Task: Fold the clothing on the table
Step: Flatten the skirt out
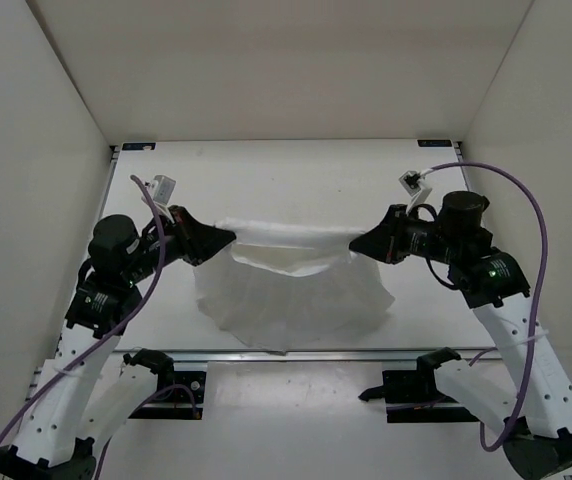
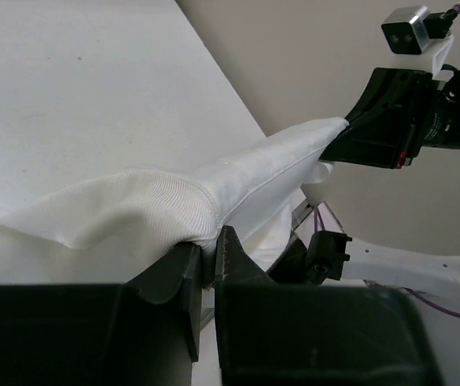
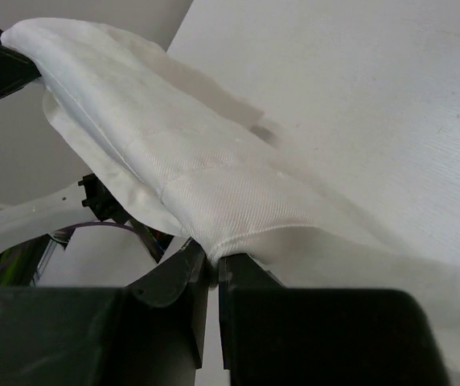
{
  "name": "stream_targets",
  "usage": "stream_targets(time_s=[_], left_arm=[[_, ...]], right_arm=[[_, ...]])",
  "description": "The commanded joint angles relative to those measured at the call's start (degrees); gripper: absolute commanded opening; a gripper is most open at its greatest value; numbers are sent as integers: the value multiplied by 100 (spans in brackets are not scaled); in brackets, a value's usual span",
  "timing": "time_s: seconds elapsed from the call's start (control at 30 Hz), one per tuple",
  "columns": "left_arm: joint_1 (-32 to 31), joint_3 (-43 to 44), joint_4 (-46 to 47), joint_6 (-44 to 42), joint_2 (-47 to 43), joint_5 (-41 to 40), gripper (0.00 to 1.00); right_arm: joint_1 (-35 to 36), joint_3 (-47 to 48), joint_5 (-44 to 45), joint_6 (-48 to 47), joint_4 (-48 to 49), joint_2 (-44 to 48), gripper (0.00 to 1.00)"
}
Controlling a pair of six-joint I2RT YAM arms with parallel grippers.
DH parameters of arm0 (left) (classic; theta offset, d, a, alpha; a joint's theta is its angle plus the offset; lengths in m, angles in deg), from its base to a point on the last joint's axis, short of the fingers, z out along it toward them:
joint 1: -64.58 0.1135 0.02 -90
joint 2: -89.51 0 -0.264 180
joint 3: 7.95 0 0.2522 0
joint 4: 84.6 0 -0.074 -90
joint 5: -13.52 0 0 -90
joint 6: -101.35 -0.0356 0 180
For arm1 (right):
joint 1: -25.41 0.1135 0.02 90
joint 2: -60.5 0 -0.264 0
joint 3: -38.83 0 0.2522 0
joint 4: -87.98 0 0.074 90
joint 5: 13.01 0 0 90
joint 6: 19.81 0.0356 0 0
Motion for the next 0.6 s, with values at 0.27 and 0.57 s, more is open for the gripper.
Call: stream_targets(time_s=[0.27, 0.57], left_arm=[[515, 2711, -191, -727, 3389, -388, 0], [631, 3137, -267, -641, 3176, -405, 0]], right_arm=[[59, 3330, 919, -1065, -764, -3067, 0], [-99, 4372, 1263, -1348, -1383, -3632, 1]])
